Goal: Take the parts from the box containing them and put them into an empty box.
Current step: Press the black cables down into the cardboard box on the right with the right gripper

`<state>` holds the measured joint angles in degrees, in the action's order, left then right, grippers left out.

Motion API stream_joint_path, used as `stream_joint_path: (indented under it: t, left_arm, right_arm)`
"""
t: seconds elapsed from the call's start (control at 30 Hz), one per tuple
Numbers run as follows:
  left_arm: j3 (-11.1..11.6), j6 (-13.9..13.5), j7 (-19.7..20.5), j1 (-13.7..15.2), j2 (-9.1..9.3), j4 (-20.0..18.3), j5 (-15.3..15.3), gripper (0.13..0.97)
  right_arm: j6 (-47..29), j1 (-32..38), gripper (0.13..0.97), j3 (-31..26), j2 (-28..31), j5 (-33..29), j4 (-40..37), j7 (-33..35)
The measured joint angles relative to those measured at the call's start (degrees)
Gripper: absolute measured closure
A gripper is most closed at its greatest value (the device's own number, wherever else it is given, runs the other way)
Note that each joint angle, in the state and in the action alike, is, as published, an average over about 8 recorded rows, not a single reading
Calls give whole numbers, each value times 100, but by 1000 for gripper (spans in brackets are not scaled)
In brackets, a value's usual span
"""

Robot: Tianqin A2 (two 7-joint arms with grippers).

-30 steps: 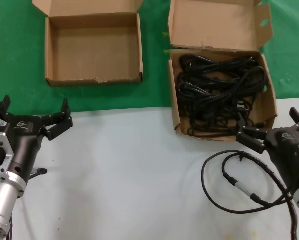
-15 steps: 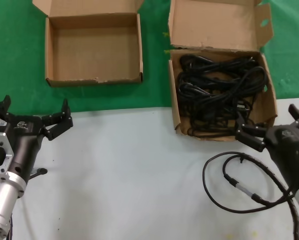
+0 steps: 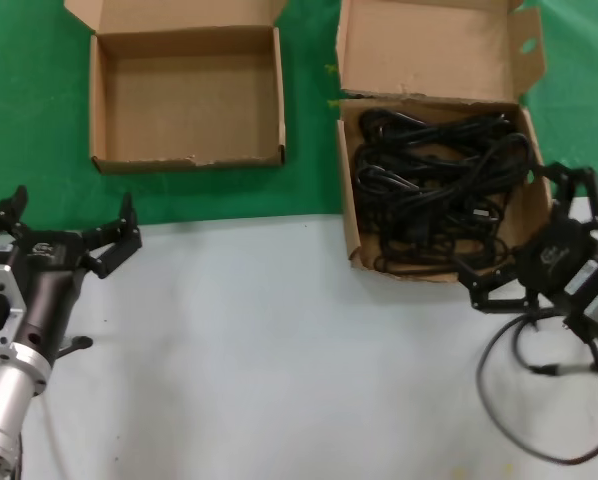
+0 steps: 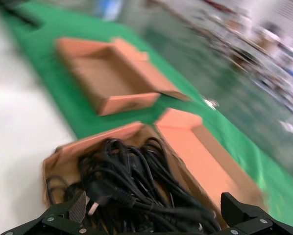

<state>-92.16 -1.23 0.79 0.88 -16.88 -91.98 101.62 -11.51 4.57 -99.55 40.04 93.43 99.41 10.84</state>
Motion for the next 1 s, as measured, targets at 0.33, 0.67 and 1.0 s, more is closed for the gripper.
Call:
stream_joint_path:
  t: [0.33,0.67,1.0]
  left_arm:
    - [0,0,0,0,0,0,0,347]
    - [0,0,0,0,0,0,0,564]
    - [0,0,0,0,0,0,0,707]
  right_arm:
    - [-1584,1357,129,-617,1101,-1190,-79,1206]
    - [-2746,2758,129,-1337,937,-2001,-565,2001]
    - [-3089,3413,165,-1594,543,-2536,-889,1967]
